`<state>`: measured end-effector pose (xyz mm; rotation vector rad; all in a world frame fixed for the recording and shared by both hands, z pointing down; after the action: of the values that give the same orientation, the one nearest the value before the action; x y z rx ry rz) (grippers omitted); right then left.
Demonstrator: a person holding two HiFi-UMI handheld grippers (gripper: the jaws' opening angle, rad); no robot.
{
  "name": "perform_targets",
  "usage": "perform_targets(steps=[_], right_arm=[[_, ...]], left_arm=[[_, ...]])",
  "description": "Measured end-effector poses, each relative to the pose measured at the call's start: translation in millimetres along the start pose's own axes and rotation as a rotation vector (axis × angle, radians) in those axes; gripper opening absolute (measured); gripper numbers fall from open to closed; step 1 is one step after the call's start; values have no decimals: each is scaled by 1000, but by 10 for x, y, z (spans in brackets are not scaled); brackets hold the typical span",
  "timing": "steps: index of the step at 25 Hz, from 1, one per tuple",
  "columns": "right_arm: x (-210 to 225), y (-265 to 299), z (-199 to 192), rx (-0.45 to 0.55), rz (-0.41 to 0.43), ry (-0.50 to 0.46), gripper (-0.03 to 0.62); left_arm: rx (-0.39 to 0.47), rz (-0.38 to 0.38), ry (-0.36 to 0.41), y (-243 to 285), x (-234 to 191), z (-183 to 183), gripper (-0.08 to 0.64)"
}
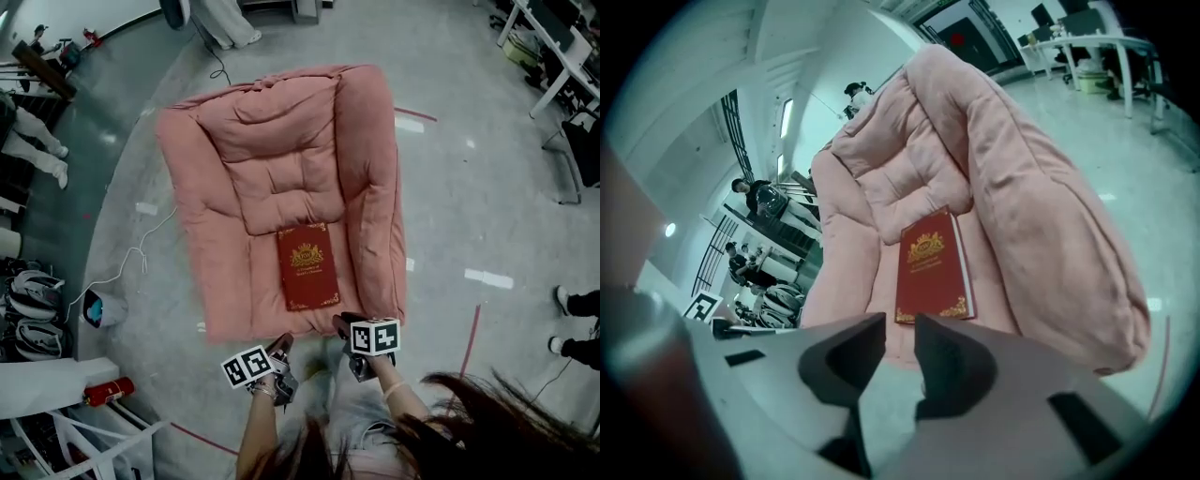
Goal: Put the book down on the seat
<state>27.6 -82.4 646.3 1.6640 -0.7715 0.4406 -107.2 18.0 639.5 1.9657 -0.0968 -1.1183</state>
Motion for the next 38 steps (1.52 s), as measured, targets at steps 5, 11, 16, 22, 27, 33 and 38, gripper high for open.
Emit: perform_targets(steps=[5, 11, 16, 22, 27, 33, 38], right_arm=[[-169, -174, -75, 37, -9, -23, 81], [-402, -401, -168, 87, -18, -59, 58], [-593, -567, -275, 133, -33, -79, 48], [-770, -782, -417, 186, -48, -84, 32], [-957, -1014, -582, 241, -48, -99, 21], [-1137, -1310, -664, 294, -36, -138, 17], [-1213, -1414, -674, 306, -26, -171, 17]], left_arm=[[27, -29, 22, -225, 79, -23, 14], [59, -74, 50, -460, 188, -46, 0], [57, -111, 96, -652, 244, -88, 0], [62, -151, 143, -847, 328, -157, -2], [44, -193, 184, -1050, 377, -285, -2], [15, -235, 227, -1115, 531, -393, -2], [39, -208, 250, -1140, 600, -407, -2]])
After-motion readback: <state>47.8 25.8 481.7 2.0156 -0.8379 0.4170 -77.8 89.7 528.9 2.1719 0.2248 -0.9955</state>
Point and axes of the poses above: the fingertips, and each gripper's own axes: y forward along the fingers, x to its right, z out of its top, the point moved 2 cm from there along -y, backward along the fingers, and after that the axes turned 8 degrees about y, right-handed, at the moved point
